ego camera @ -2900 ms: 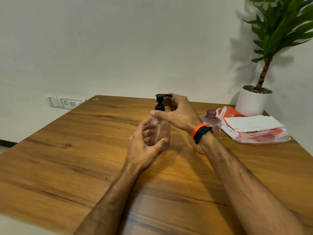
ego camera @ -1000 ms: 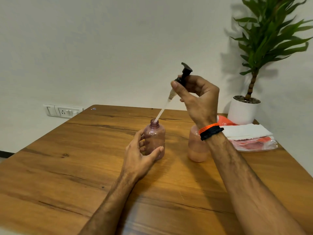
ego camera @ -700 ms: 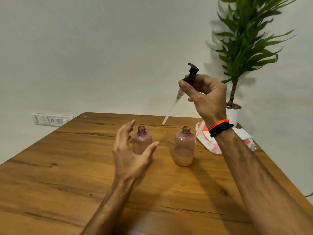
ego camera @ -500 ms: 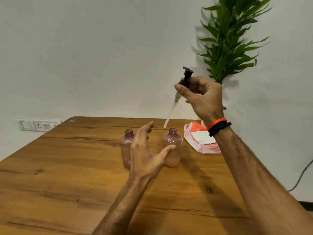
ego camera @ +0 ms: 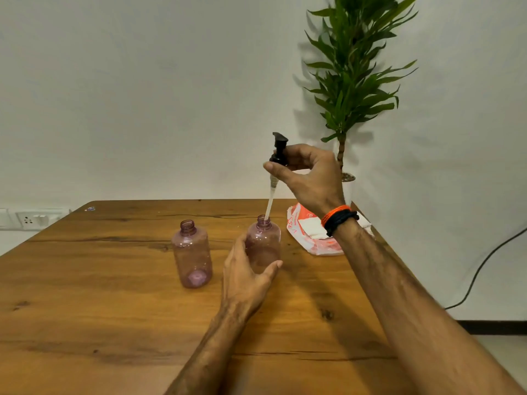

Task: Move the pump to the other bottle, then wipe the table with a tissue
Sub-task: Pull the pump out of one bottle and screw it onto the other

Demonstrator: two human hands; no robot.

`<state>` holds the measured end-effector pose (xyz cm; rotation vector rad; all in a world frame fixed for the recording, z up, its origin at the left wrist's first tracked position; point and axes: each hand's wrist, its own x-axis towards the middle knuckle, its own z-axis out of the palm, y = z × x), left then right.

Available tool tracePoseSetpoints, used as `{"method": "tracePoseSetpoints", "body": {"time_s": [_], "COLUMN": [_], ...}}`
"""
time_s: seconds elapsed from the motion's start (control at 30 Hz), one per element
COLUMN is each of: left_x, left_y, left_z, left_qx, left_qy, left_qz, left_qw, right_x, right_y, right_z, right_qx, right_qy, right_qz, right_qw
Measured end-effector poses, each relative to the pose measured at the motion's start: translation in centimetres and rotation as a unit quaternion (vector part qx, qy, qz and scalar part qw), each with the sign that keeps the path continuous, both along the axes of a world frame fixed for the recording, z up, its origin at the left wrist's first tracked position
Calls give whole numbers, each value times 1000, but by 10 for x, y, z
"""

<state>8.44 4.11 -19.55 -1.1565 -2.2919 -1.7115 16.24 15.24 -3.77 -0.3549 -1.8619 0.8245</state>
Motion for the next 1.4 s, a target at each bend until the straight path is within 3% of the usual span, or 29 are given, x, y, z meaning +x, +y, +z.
{"method": "tracePoseSetpoints", "body": {"time_s": [0.57, 1.03, 1.23, 1.4], "left_x": [-7, -6, -7, -8], "left_y": [2, 2, 2, 4], "left_z": [-7, -4, -5, -6], "left_qx": [3, 6, 9, 14], "left_qy": [-1, 10, 3, -1], "left_qz": [-24, -17, -14, -20], "left_qw": [1000, 1000, 1000, 1000], "right_x": [-12, -20, -10, -11], "right_y": [15, 26, 36, 40], "right_z": [-48, -37, -38, -44], "right_qx": [-27, -15, -37, -70], "right_qy": [-227, -285, -288, -262], "right_qz": [97, 83, 244, 268], "right_qw": [969, 955, 925, 925]}}
